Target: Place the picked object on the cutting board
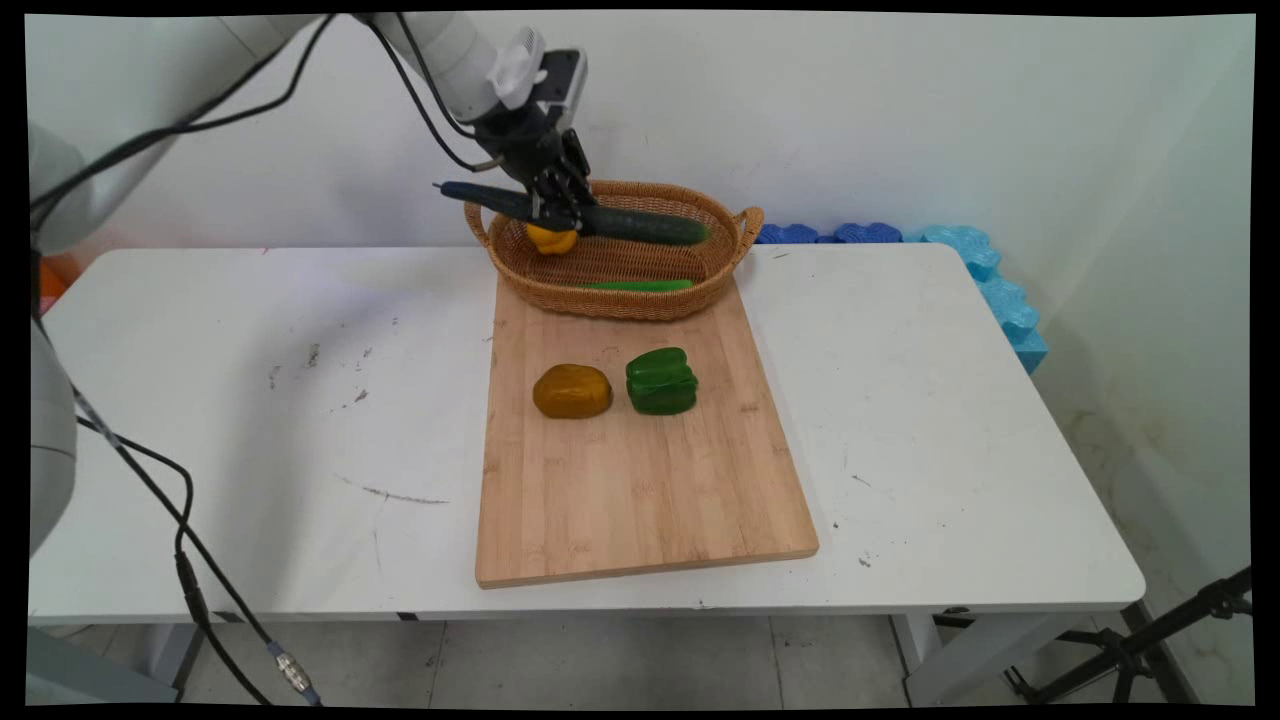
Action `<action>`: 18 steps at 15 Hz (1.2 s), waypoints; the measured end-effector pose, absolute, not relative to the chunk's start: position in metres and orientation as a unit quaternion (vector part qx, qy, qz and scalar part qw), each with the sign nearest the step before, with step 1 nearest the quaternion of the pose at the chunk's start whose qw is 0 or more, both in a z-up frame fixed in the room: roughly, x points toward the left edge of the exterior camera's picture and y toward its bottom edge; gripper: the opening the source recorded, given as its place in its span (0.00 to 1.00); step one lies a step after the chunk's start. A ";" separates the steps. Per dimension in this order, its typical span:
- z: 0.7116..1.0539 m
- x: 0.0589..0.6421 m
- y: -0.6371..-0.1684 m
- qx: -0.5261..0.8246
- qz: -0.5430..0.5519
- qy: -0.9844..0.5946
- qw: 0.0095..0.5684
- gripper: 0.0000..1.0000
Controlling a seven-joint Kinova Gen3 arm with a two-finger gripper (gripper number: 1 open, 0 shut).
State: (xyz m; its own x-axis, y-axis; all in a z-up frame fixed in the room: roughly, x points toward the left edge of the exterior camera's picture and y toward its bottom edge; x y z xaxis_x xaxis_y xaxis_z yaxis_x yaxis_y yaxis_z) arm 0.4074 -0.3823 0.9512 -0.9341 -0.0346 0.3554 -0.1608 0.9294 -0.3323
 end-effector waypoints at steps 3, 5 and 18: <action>0.969 0.405 -0.364 0.059 0.188 -0.963 0.182 0.00; 0.979 0.401 -0.346 0.064 0.188 -0.962 0.189 0.00; 0.978 0.345 -0.214 0.160 0.120 -0.953 0.229 0.00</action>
